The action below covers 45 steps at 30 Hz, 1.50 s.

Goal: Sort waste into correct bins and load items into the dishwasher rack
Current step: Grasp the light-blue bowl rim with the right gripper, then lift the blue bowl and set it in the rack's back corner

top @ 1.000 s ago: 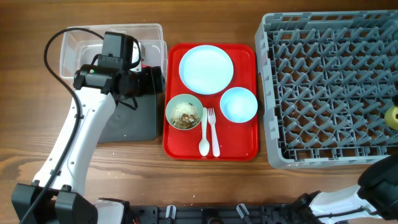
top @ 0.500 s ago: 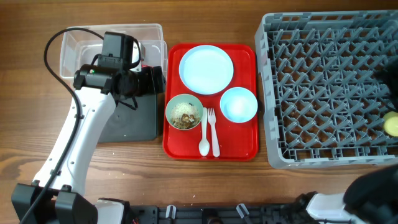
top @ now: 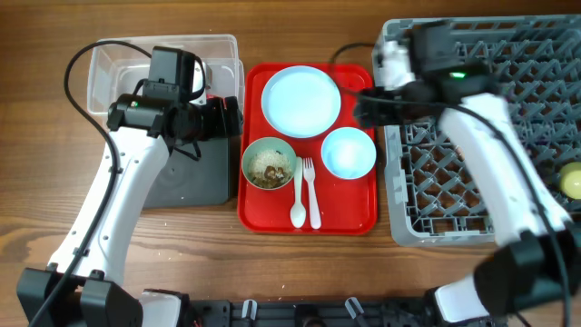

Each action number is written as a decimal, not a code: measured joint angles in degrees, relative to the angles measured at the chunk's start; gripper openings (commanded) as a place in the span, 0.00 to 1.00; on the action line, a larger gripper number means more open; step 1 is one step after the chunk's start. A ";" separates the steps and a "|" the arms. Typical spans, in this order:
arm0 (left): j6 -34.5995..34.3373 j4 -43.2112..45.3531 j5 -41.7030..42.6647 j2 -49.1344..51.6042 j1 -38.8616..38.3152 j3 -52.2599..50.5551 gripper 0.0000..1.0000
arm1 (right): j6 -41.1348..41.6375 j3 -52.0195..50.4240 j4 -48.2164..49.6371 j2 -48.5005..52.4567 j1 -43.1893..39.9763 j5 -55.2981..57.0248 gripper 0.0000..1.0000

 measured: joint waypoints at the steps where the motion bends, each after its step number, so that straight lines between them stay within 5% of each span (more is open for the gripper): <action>1: 0.00 -0.04 0.02 0.00 0.00 0.00 0.95 | -0.28 0.00 0.66 2.27 1.36 0.76 0.85; 11: 0.00 -0.04 0.02 -0.02 -0.02 0.00 0.95 | 1.86 -0.24 2.93 16.94 2.95 6.08 0.84; 20: 0.00 -0.07 0.00 0.00 0.00 0.00 0.95 | 2.97 -0.63 -3.13 19.04 3.10 4.79 0.06; 34: 0.00 -0.33 0.00 0.00 0.00 0.00 0.95 | 3.37 -0.52 -4.09 11.43 1.73 4.39 0.04; 39: 0.00 -0.31 0.00 0.00 0.00 0.00 0.95 | 3.45 1.51 4.28 -7.72 -5.66 16.28 0.04; 45: 0.00 -0.31 0.00 0.00 0.00 0.00 0.96 | 0.50 1.88 18.93 -11.78 -15.78 37.48 0.04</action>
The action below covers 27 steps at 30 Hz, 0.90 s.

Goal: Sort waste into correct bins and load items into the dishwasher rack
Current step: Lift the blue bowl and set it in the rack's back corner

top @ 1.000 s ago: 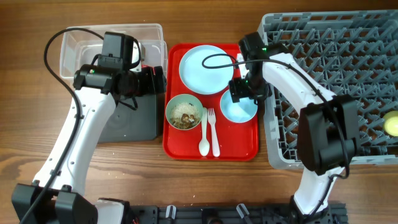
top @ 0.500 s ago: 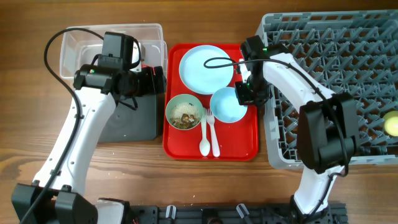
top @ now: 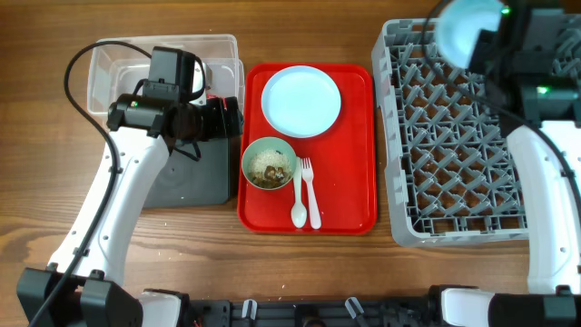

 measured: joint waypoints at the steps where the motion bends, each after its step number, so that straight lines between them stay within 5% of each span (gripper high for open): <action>1: 0.00 0.00 -0.02 0.00 0.00 0.00 0.96 | -1.95 -0.33 4.39 0.39 -1.27 2.12 0.04; 13: 0.00 -0.13 -0.17 -0.02 0.00 0.00 0.97 | -29.66 -0.11 48.24 19.80 -14.40 34.84 0.04; 19: 0.00 0.11 -0.20 -0.02 0.00 0.00 0.97 | -35.39 -0.17 49.13 32.61 -15.78 41.24 0.04; 27: 0.00 0.66 -0.22 -0.02 -0.02 0.00 0.97 | -29.29 -1.14 40.17 34.80 -12.00 40.74 0.05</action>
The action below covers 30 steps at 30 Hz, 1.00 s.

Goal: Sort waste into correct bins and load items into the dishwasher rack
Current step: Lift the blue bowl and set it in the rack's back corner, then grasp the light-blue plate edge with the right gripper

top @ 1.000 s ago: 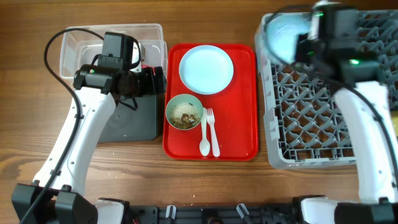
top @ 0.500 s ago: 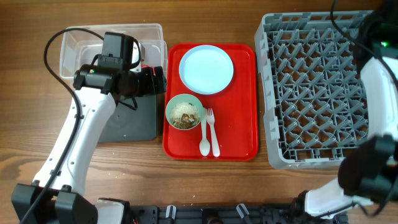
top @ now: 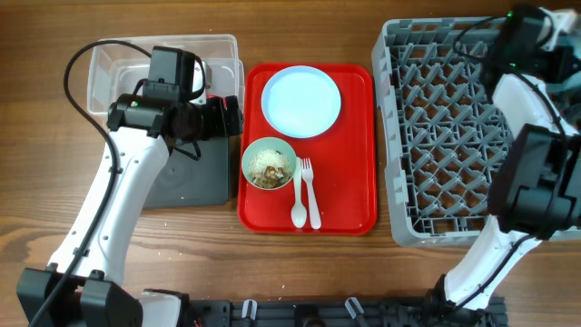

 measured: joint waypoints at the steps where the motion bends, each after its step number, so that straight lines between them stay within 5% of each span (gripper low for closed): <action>1: 0.00 0.00 0.02 0.00 0.02 0.00 0.97 | 1.51 -0.13 -2.51 0.00 0.81 -0.76 0.16; 4: 0.00 0.02 0.00 0.00 0.00 0.00 0.96 | 5.07 -0.15 -8.96 0.00 2.10 -3.37 0.25; 8: 0.00 0.02 0.00 0.00 0.00 0.00 0.96 | 9.31 -0.37 -15.41 0.00 3.45 -7.21 0.60; 13: 0.00 0.02 0.02 0.00 0.02 0.00 0.96 | 10.97 -0.42 -17.27 -0.96 5.68 -10.45 0.75; 23: 0.00 -0.09 0.00 0.00 0.02 0.00 0.99 | 14.56 -0.59 -32.04 -18.56 13.44 -57.55 0.76; 26: 0.00 -0.66 0.00 0.00 0.02 0.00 1.00 | 21.53 -0.63 -38.18 -19.41 21.81 -74.77 0.73; 30: 0.00 -0.90 0.02 0.00 0.00 0.00 1.00 | 29.88 -0.61 -37.77 -17.05 27.87 -75.58 0.73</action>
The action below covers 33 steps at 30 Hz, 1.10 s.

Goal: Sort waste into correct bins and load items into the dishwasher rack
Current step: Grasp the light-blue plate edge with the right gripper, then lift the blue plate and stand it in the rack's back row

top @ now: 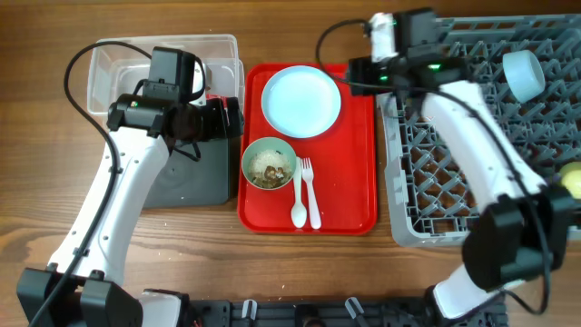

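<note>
A red tray [349, 195] holds a pale blue plate [301, 100], a green bowl [269, 164] with food scraps, a white spoon [298, 198] and a white fork [313, 195]. The small pale blue bowl [523, 74] lies on its side in the grey dishwasher rack [454, 191] at the back right. My right gripper [350, 77] hovers over the tray's back right corner beside the plate, its fingers apart and empty. My left gripper [231, 118] hangs at the tray's left edge, above the green bowl; its jaws are too dark to read.
A clear plastic bin [118, 64] stands at the back left, and a dark grey bin [191, 182] in front of it, next to the tray. A yellowish round item [571, 180] sits at the rack's right edge.
My right arm has come from the rack's far back right corner to the tray's back right corner. The small blue bowl now shows lying in the rack. The left arm is unchanged.
At first my right gripper was at the small blue bowl on the tray. Then the bowl was gone from the tray and held high over the rack's back. Then the arm reached to the rack's far corner. Now the bowl rests in the rack and the gripper is back at the tray.
</note>
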Each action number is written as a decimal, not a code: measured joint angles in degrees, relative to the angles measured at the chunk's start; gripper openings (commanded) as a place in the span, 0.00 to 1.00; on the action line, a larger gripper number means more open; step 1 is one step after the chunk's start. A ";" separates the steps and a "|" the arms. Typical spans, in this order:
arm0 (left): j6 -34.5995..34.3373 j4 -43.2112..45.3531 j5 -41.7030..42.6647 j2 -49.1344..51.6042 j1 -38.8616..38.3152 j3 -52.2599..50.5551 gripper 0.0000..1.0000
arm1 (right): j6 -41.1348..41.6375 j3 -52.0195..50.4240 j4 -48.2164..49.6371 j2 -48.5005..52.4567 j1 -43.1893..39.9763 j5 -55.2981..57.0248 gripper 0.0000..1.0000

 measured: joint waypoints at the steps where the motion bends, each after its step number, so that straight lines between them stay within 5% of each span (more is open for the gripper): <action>1: 0.00 0.00 0.00 0.00 0.02 0.00 1.00 | 2.36 0.00 0.22 1.51 1.40 1.03 0.71; 8: 0.00 -0.22 0.00 0.00 0.02 0.00 1.00 | 16.06 -0.02 2.71 13.90 5.64 4.31 0.58; 15: 0.00 -0.20 0.00 0.00 0.00 0.00 1.00 | 25.07 -0.02 2.86 18.95 6.29 6.38 0.09; 19: 0.00 -0.20 0.00 0.00 0.00 0.00 1.00 | 26.16 0.33 2.80 18.91 6.05 7.04 0.04; 27: 0.00 -0.20 -0.02 0.00 0.00 0.00 1.00 | 9.92 2.14 3.10 4.66 -1.03 9.51 0.04; 33: 0.00 -0.20 0.00 0.00 0.02 0.00 1.00 | -9.81 4.79 7.85 -13.05 -7.67 23.85 0.04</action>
